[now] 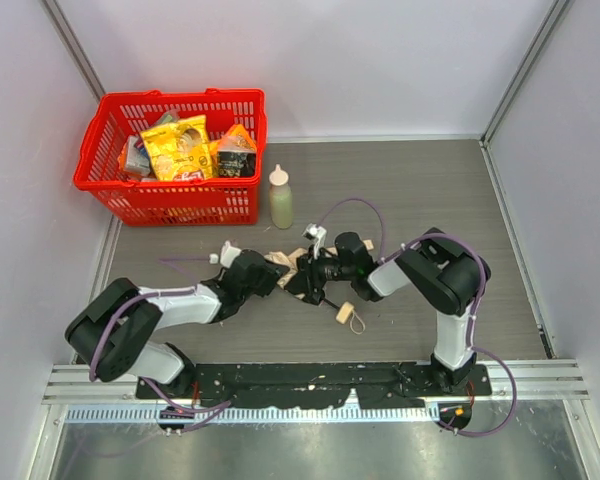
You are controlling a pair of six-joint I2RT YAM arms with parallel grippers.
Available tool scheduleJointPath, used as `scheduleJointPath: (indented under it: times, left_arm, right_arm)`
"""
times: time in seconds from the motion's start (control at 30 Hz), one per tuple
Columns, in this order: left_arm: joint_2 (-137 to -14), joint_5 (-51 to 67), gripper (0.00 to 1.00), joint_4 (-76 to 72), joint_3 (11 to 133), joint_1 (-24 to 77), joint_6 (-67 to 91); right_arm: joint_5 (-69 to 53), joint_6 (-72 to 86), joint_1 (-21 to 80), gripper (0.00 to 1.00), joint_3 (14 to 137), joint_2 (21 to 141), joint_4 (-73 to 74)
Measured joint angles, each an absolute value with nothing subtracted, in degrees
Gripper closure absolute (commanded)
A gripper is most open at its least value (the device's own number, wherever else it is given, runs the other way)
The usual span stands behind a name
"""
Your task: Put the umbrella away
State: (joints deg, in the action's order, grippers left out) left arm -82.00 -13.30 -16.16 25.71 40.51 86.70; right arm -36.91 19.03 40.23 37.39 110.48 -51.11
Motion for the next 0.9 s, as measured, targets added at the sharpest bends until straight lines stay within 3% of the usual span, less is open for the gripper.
scheduleJointPath:
  times: [0.07, 0.17, 0.2, 0.27, 0.57, 0.9]
  left_arm:
    - [-81.91, -13.26, 1.00, -17.21, 25.12, 40.49, 86.54]
    - [-81.73, -12.75, 1.00, -18.13, 24.62, 40.47, 86.50]
    - [-81.73, -12.40, 1.00, -18.39, 24.51, 40.49, 86.52]
    - [-81.71, -11.66, 1.00, -18.26, 24.56, 40.56, 86.63]
    - [-82.28, -10.94, 1.00, -9.78, 29.10, 40.40, 88.18]
    - [-84.12, -9.50, 1.00, -7.55, 30.96, 39.94, 90.39]
  right_arm:
    - [-36.14, 18.74, 40.45, 0.88, 38.09, 109.43, -47.99]
    - [-32.86, 17.45, 41.45, 0.50, 39.40, 106.37, -39.94]
    - [-31.48, 16.80, 41.93, 0.30, 39.81, 105.12, -36.95]
    - [-27.92, 15.97, 43.27, 0.26, 40.47, 101.86, -30.17]
    - [0.54, 4.51, 57.12, 0.25, 41.25, 85.32, -12.38]
    - [25.80, -9.34, 69.01, 0.26, 41.47, 96.42, -22.52]
